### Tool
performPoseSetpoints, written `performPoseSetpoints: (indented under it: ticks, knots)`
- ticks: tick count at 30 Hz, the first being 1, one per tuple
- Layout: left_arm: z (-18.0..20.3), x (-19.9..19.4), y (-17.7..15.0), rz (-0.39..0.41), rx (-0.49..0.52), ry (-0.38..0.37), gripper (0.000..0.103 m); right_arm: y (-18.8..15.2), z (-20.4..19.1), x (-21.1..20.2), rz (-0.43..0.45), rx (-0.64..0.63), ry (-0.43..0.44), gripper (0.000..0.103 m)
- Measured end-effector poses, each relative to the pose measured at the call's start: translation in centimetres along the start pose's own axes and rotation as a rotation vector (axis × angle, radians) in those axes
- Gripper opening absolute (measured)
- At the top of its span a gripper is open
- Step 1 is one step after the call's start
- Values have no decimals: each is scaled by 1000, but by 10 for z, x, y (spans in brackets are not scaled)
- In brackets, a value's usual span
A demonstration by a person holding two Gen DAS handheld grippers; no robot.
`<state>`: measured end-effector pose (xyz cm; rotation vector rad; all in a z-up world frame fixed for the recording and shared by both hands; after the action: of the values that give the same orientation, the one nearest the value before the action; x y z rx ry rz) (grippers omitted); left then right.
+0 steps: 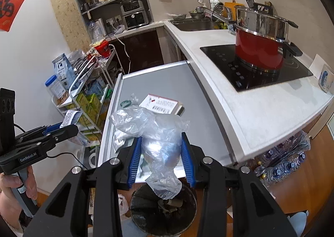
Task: Collect trash
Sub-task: 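Carry the receipt and plastic bag with both tools over the black bin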
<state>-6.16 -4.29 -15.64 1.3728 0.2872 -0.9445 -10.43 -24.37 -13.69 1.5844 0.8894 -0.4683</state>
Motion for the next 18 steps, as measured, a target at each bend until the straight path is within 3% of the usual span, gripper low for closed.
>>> performPoseSetpoints:
  ticks: [18]
  knots:
    - [21, 25, -88, -197, 94, 10, 37, -113, 2, 41, -262, 2, 2, 36]
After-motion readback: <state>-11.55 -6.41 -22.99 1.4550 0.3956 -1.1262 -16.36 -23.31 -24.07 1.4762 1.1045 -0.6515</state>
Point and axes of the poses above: each gripper's, at about its wrist camera, not at the fingertips, and x roughly the way its jaws point, z to its right, y to its top, the point moved 4 cm from there along x, roughly the way its jaws point, and after that the axes turned 3 degrees about x, right-handed, at the moved point
